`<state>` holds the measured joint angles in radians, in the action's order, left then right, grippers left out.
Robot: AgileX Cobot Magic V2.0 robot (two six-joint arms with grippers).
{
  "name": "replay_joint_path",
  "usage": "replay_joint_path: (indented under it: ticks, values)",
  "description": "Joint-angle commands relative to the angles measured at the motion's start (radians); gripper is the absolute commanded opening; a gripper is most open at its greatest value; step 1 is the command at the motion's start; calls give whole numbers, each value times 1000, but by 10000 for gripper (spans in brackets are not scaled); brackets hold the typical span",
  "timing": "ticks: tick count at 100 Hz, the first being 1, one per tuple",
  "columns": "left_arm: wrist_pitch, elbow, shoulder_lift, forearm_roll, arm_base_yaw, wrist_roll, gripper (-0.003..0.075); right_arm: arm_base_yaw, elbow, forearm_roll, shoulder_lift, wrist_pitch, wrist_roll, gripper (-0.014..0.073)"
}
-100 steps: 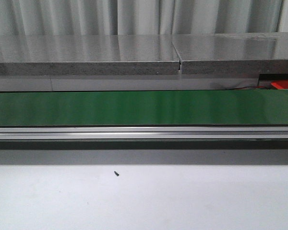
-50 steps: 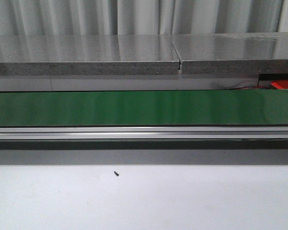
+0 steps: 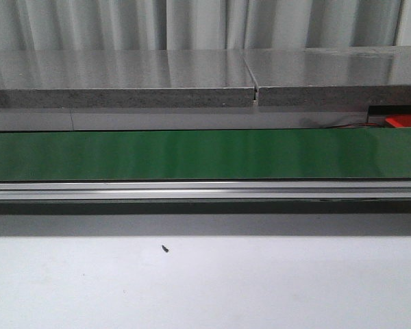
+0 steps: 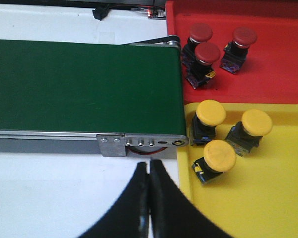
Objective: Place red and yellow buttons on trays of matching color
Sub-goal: 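Close the left gripper on the red button and lift it, then set the red button on the belt start and open the left gripper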
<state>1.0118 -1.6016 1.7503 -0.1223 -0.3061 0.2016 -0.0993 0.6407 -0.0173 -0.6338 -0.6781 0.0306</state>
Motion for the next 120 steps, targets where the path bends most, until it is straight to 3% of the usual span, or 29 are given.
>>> replay_joint_path:
  ticks: [1, 29, 75, 120]
  values:
    - [-17, -35, -37, -18, -55, 23, 533, 0, 26, -6, 3, 59, 10, -67]
    - [-28, -40, 46, -29, -152, 17, 526, 0, 26, -6, 3, 59, 10, -67]
    - [-318, -40, 211, -64, -141, 1, 525, 0, 26, -6, 3, 59, 10, -67]
    - [-508, -40, 310, -64, -112, -10, 525, 0, 26, -6, 3, 59, 10, -67]
